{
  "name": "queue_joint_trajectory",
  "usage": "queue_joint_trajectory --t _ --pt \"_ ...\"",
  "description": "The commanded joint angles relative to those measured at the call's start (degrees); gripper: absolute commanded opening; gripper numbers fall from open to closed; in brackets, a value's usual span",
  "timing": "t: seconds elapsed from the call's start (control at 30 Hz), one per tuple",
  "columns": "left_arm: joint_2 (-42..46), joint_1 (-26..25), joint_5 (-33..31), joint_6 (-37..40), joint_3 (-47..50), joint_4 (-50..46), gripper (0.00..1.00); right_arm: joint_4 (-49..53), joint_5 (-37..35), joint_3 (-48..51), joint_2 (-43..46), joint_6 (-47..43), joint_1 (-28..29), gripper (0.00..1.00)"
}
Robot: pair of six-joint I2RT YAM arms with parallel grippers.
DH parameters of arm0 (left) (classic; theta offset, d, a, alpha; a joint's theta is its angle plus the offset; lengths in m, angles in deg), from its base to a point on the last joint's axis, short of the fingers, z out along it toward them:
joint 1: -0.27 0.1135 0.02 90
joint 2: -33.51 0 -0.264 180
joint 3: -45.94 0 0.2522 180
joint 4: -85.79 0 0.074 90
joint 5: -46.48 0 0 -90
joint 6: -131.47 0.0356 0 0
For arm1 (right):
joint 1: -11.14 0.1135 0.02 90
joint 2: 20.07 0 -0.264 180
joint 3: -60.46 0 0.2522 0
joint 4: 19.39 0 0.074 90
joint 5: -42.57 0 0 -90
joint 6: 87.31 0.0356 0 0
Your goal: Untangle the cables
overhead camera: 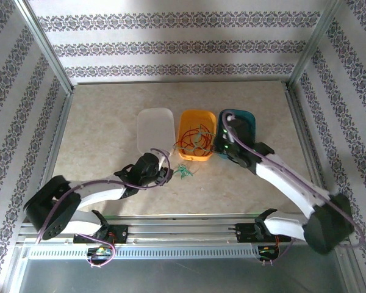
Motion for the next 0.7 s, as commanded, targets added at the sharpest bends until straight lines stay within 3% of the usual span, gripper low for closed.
queue_joint_trajectory --t 0.0,0.17,0.3,0.67 --pt "7.01 0.6 -20.08 -7.91 1.48 -0.59 0.55 -5.35 3.84 -7.74 -8.49 -0.73 2.35 0.03" --pt "20.24 0.6 -49.74 -25.12 -0.23 -21.96 0.59 -1.12 4.17 -21.21 -22.64 -1.34 5.58 0.02" --pt "25.57 1.24 -61.07 -26.68 -2.55 -32.38 0.63 5.63 1.26 -31.74 -32.24 -1.15 6.41 0.02" --pt "32.71 2.49 -60.69 -23.91 -1.71 -34.76 0.64 23.53 -7.96 -56.85 -51.27 -10.31 8.27 0.03"
